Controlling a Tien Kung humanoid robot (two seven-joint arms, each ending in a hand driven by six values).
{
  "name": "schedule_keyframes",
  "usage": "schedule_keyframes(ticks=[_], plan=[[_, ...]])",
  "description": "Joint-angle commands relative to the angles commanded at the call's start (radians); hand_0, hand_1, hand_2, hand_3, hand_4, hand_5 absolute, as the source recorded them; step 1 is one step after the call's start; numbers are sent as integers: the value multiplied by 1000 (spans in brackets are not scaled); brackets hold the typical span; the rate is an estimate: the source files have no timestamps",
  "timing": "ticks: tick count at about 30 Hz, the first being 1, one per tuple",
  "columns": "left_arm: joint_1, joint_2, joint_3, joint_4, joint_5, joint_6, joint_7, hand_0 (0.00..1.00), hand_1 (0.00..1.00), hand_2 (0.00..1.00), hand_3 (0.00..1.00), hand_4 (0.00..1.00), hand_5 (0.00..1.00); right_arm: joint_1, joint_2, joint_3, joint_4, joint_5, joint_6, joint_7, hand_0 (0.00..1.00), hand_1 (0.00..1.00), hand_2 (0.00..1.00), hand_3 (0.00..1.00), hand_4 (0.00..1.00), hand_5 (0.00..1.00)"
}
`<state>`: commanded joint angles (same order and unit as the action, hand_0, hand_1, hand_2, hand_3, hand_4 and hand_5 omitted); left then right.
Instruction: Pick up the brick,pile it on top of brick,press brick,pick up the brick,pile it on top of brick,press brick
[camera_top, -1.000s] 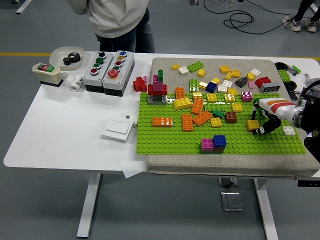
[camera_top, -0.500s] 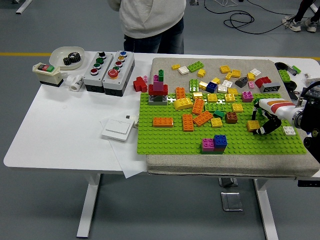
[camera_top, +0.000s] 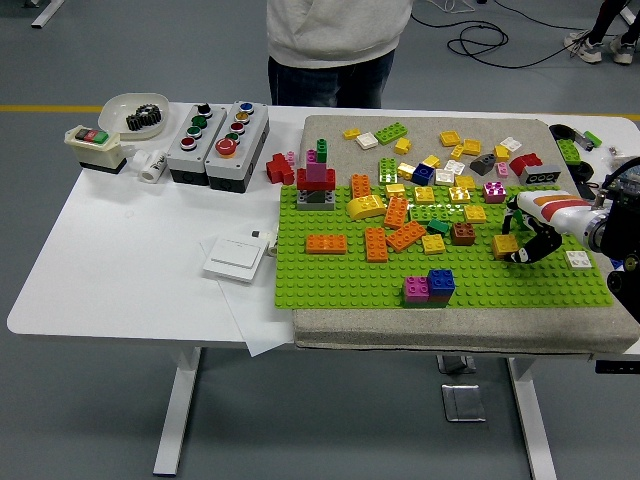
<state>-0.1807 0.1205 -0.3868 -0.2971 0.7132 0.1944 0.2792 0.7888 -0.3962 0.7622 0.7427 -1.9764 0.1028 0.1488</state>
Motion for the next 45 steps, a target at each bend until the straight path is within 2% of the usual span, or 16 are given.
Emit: schedule_keyframes(ticks=[7, 14, 24, 28, 36, 45], plan=[[0, 0, 2, 1, -4, 1, -2, 694, 725, 747, 598, 695, 669, -3, -18, 13, 59, -12, 21, -24, 2, 2, 25, 276, 703, 135], [1, 2, 3, 2, -6, 1, -3, 693, 725, 748, 597, 695, 669, -6, -59, 12, 233, 14, 64, -119, 2, 2, 24, 274, 706, 143], [6, 7, 1, 5, -4, 3, -4, 694, 724, 747, 598, 695, 669, -9, -119, 15, 524, 99, 196, -353, 2, 2, 23, 260, 687, 151], [9, 11, -2, 6, 1, 3, -3, 694, 724, 747, 598, 695, 669, -16, -123, 10, 613, 123, 210, -428, 2, 2, 23, 260, 687, 151], [15, 16, 1, 8, -7, 8, -6, 695, 725, 747, 597, 695, 669, -48, -95, 5, 705, 154, 210, -559, 2, 2, 21, 251, 679, 153], [22, 24, 8, 10, -20, 13, -13, 695, 723, 747, 598, 696, 670, -67, -53, 1, 741, 168, 193, -612, 2, 2, 19, 250, 676, 151]])
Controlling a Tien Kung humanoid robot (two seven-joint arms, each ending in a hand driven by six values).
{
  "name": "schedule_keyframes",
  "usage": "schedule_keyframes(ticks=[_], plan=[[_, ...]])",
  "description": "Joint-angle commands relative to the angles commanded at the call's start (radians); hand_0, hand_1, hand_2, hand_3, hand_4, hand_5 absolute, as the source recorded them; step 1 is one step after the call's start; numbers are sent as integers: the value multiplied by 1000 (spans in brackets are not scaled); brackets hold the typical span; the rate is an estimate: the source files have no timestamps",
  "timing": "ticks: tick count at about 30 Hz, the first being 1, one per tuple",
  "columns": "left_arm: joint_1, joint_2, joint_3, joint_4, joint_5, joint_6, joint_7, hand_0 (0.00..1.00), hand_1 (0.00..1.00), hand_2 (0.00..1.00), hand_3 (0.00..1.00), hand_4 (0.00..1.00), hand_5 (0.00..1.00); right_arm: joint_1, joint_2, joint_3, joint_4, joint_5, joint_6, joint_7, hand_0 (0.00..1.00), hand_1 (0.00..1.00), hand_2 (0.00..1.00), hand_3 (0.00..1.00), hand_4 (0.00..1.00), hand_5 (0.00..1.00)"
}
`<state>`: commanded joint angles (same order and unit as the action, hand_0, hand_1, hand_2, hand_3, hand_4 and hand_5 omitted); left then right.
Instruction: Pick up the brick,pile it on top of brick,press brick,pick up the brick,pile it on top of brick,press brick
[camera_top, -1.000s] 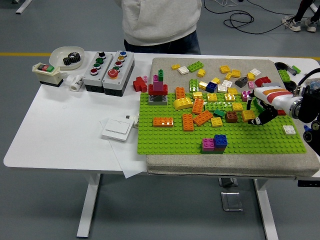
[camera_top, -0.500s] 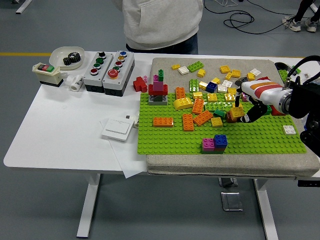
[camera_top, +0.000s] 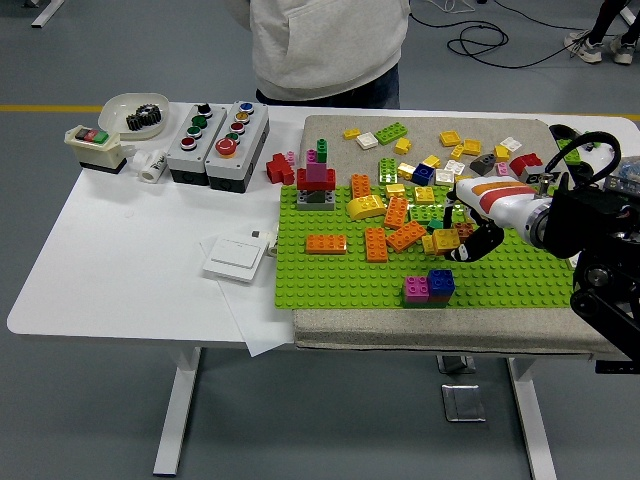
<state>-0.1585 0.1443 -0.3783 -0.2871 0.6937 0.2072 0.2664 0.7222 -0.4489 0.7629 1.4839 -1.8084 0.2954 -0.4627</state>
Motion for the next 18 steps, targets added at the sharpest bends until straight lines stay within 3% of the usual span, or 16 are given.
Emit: schedule_keyframes(ticks=[18], plan=[[7, 8, -8, 0, 15, 6, 6, 697, 721, 747, 596, 696, 669, -7, 44, -65, 46, 11, 11, -10, 2, 2, 19, 246, 666, 137]])
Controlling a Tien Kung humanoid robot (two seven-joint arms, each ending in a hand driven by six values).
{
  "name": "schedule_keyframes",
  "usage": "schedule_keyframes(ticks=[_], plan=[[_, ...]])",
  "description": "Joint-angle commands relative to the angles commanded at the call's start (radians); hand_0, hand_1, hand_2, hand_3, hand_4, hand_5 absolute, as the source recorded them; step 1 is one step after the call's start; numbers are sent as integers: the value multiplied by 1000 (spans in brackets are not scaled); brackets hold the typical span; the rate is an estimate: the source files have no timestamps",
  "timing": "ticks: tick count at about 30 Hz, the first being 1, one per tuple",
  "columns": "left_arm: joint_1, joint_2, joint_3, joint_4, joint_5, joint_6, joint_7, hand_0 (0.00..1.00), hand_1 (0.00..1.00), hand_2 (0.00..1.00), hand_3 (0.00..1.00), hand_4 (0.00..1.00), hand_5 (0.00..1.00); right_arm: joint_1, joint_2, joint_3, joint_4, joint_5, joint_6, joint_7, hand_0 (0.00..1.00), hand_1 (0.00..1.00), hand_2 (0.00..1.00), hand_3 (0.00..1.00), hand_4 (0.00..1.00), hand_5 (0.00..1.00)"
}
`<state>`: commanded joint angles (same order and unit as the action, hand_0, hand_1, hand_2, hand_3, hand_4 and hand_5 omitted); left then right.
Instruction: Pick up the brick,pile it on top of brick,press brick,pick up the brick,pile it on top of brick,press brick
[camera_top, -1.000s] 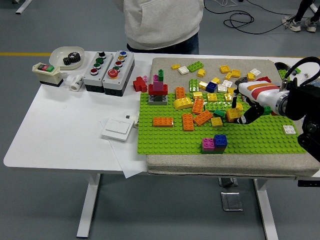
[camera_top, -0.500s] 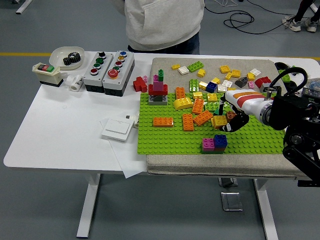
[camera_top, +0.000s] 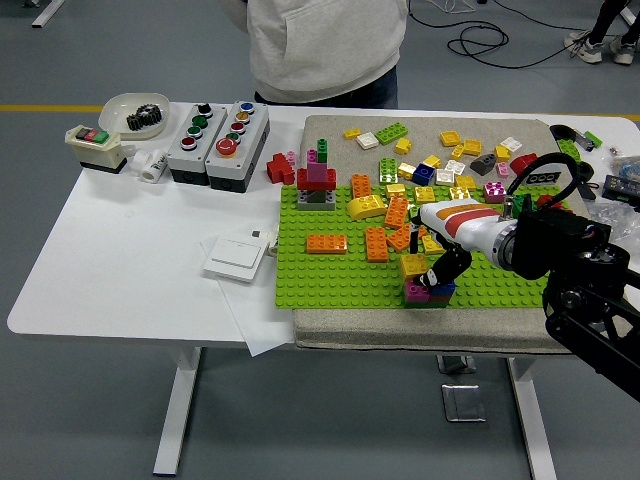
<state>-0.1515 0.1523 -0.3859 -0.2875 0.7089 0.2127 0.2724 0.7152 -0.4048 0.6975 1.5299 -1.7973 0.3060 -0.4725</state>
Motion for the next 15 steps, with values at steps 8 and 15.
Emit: schedule_keyframes(ticks=[8, 15], plan=[[1, 0, -4, -1, 6, -1, 3, 698, 721, 745, 596, 694, 666, 2, 22, -14, -12, -4, -5, -4, 2, 2, 19, 247, 668, 136], [1, 0, -7, -1, 13, -2, 5, 698, 720, 745, 594, 694, 666, -4, 26, -18, -26, -8, -9, -6, 2, 2, 19, 246, 667, 135]])
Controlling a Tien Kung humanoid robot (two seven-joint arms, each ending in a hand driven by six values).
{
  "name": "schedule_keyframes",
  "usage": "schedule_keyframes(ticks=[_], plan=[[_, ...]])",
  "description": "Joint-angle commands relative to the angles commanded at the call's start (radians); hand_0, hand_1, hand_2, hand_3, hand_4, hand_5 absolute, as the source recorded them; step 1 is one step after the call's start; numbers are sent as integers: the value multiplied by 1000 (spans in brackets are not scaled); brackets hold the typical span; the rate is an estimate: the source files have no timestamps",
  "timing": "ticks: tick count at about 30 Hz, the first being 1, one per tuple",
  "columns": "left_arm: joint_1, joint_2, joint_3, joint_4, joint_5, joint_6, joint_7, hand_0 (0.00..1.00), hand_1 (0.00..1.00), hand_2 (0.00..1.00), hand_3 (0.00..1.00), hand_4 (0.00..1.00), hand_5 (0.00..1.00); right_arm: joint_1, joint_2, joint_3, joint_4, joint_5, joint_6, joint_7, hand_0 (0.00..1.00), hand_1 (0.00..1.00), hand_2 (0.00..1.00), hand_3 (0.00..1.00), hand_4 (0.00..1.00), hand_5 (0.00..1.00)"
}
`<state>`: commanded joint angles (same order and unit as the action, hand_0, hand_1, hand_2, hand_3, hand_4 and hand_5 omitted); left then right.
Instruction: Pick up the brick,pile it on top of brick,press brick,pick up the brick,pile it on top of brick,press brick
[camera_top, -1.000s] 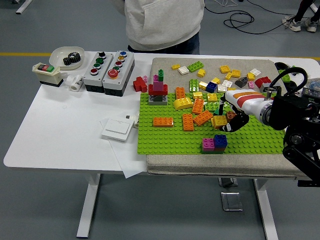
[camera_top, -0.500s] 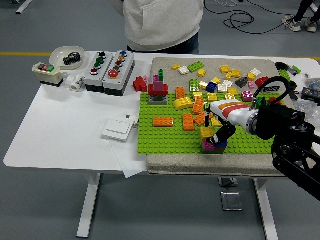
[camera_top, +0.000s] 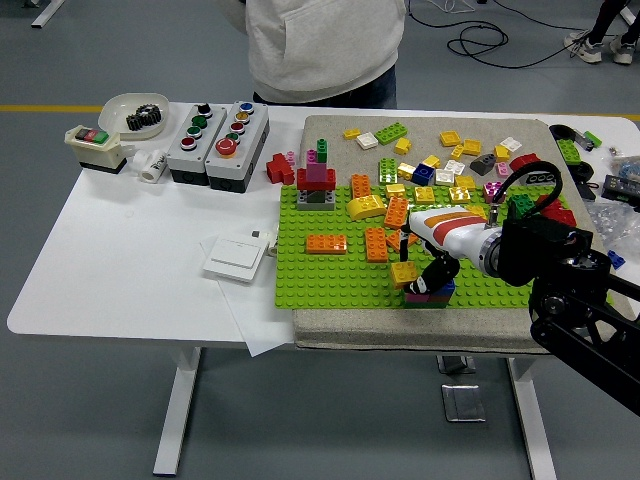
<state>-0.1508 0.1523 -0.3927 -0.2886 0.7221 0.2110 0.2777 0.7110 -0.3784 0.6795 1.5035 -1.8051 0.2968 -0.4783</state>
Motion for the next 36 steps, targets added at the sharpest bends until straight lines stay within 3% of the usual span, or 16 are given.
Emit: schedule_keyframes(ticks=[36], plan=[[-4, -3, -3, -1, 4, -2, 3, 702, 724, 746, 595, 691, 665, -47, 7, 36, -19, -12, -14, -14, 2, 2, 20, 248, 665, 132]])
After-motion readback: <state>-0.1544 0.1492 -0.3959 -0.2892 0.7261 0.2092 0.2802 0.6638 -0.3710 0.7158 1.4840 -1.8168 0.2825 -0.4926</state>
